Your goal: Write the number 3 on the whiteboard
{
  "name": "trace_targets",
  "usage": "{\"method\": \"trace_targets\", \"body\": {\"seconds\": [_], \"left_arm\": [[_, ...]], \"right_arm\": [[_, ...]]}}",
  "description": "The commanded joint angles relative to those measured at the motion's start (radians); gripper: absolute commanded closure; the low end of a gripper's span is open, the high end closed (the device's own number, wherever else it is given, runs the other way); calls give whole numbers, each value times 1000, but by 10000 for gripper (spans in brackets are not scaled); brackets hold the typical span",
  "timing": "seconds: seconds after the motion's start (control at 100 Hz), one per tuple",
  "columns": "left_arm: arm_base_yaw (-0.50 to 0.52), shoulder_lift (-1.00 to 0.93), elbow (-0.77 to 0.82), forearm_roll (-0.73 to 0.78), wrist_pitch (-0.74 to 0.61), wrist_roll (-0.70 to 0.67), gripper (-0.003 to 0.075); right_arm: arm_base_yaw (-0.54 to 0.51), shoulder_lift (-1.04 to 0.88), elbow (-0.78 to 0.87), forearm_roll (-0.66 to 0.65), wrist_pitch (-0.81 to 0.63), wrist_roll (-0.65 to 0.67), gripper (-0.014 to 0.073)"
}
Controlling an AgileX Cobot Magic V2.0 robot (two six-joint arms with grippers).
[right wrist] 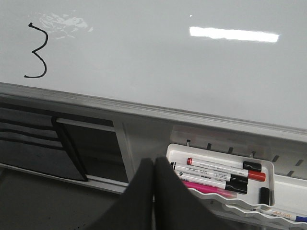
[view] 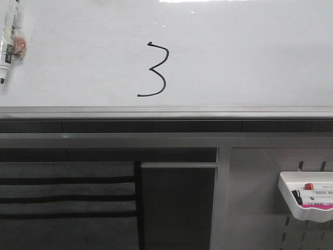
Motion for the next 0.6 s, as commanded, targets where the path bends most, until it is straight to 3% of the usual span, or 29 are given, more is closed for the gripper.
{"method": "trace_targets", "body": {"seconds": [0.0,0.19,0.59], "left_arm": [[-6,-31,21,16,-150,-25,741],[-6,-29,18,16,-57,-25,741],[-6,-29,18,16,-52,-25,741]], "right_arm": [[-4,5,-27,-7,-61,-11,663],[-4,7,-27,-7,-58,-11,663],[-4,7,-27,-7,-58,-11,663]]}}
